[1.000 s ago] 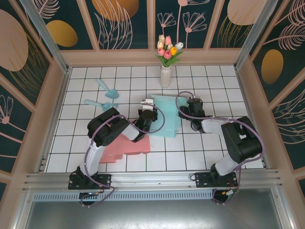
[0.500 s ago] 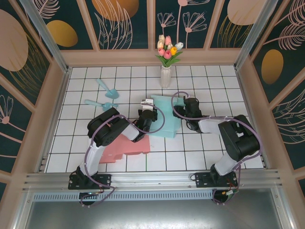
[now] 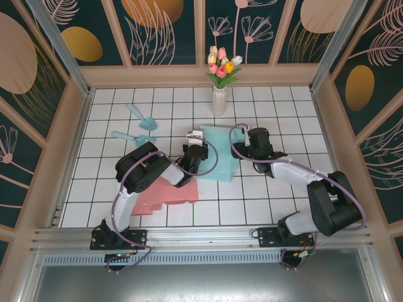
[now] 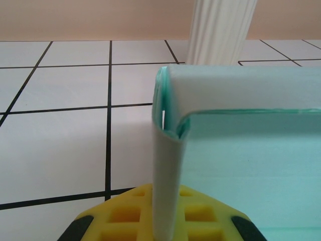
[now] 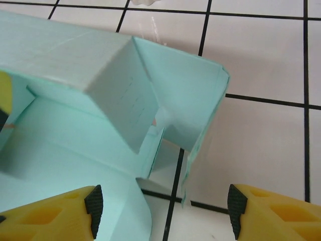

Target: Fold the paper box

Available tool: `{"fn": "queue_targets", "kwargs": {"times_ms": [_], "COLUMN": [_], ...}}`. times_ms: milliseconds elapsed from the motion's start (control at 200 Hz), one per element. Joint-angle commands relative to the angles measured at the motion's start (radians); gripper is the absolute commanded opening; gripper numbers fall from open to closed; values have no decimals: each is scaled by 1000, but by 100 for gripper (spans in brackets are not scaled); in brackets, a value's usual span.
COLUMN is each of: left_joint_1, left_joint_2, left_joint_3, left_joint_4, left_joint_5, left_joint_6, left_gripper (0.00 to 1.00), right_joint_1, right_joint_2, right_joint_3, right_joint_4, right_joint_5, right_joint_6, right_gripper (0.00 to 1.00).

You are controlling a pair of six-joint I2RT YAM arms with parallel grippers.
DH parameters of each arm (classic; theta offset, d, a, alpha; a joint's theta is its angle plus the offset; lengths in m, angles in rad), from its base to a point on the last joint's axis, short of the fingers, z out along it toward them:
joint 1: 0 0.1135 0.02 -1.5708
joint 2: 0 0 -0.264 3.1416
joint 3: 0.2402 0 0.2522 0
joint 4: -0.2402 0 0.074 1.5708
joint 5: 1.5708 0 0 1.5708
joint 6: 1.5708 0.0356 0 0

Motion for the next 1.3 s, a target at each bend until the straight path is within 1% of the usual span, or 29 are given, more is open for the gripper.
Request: {"fn": "queue_targets", "kwargs": {"times_ms": [0,80,155,190,250,290,360,420,470,575,706,851,1031,1291], "left_joint_1": [-1,-1,-1,-1,-1,0,-1,-1,-1,-1,-1,-1,0,-1], "left_joint_2": [8,8,7,7,7,8,9,9,11,11,11,11,9,9], "left_joint_3": [15,13,13,13,16,17,23,25,26,25,24,19,16,13], "left_joint_4": [9,11,15,15,11,6,-2,-4,-3,-1,0,9,13,18], "left_joint_5": [-22,-24,-26,-27,-29,-29,-33,-39,-42,-45,-41,-38,-36,-33], "left_joint_6": [-11,-13,-12,-13,-13,-14,-12,-16,-19,-20,-17,-14,-14,-14], "left_gripper": [0,0,0,0,0,0,0,0,0,0,0,0,0,0], "right_joint_1": [5,-7,-18,-32,-61,-90,-152,-217,-279,-356,-388,-385,-367,-314], "right_joint_2": [-106,-169,-203,-203,-187,-164,-122,-84,-47,56,153,222,275,348], "right_joint_3": [72,97,117,137,183,220,270,282,288,341,393,382,373,414], "right_joint_4": [-151,-133,-63,-48,-83,-150,-321,-402,-422,-436,-432,-338,-269,-266], "right_joint_5": [-6,32,17,-18,-130,-200,-342,-398,-431,-456,-505,-523,-533,-608], "right_joint_6": [-106,-204,-377,-479,-647,-741,-928,-1056,-1125,-1176,-1228,-1242,-1239,-1220], "right_gripper": [69,71,71,70,70,70,71,71,71,71,70,70,69,67]}}
